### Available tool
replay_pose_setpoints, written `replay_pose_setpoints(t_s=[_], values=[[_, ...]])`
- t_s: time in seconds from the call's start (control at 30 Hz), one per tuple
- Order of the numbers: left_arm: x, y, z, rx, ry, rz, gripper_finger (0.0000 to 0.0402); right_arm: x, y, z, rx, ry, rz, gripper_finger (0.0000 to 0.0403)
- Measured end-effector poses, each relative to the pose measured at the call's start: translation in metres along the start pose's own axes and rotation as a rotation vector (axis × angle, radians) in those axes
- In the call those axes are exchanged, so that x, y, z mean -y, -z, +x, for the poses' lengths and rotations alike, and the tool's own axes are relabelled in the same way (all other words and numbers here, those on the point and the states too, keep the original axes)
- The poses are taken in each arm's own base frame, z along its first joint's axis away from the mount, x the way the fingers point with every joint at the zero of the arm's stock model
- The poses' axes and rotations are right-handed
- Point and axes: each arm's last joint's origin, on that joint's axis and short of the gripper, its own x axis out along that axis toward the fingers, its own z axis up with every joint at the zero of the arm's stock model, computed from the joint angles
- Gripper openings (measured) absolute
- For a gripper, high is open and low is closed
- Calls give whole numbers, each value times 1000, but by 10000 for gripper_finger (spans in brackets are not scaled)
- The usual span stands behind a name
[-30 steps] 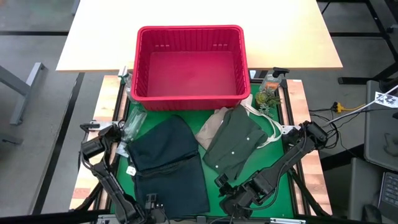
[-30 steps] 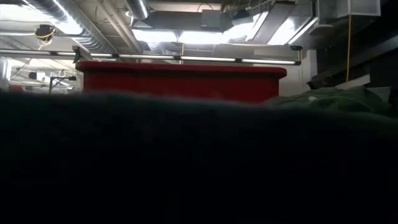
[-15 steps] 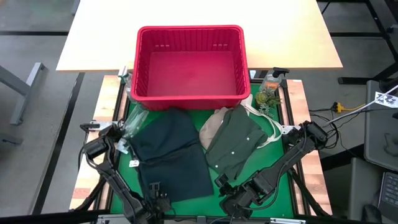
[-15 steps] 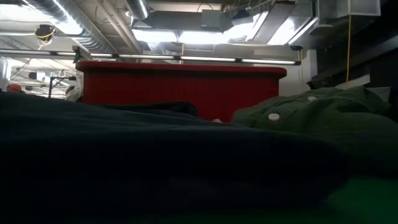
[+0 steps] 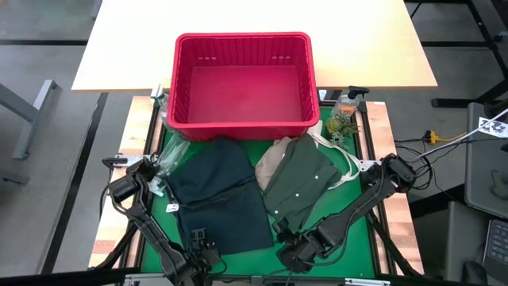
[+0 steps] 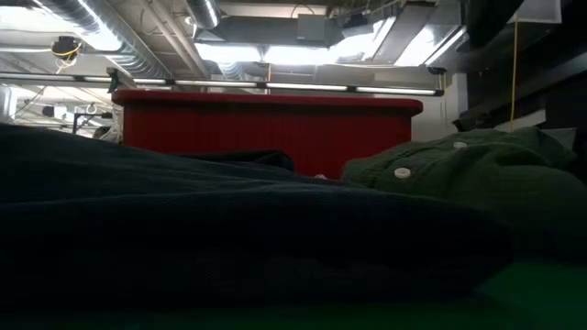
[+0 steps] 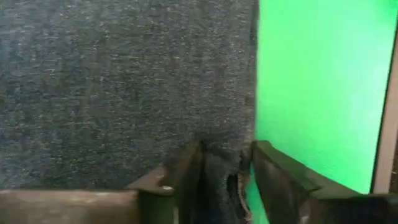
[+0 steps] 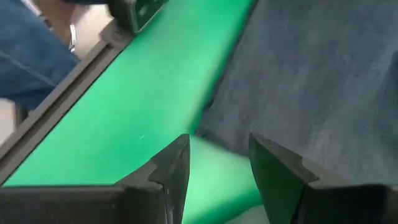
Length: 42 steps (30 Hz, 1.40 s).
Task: Fold laundry
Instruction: Fold the dark blue pants
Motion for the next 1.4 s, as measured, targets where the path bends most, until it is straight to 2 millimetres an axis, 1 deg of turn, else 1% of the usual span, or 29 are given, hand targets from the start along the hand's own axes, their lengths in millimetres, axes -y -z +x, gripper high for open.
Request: replay_pose_setpoints(t_s=[0.17,0.27,0.33,0.4,0.47,0.67,0.97,1.07,1.3,1.4], values=[[-1,0,0,-6,-2,-2,80,2,-1,5,52,16,17,166],[-1,0,0,-8,1,-3,44,1,2,9,58,16,20,166],[0,0,0,-8,4,-5,27,0,4,12,60,16,20,166],[0,0,0,-9,8,-7,18,-1,7,15,65,16,20,166],[0,-1,0,-9,11,-9,18,-2,9,18,75,17,23,166],[1,-1,0,-10,14,-10,35,-3,17,28,111,27,36,166],[2,-1,1,-2,24,-16,28,5,37,48,140,37,53,166],[2,-2,1,9,28,-21,32,4,38,49,164,22,56,166],[2,-3,1,12,31,-27,31,2,42,52,157,12,51,166],[2,-4,2,13,33,-30,28,0,44,57,150,-1,31,166]])
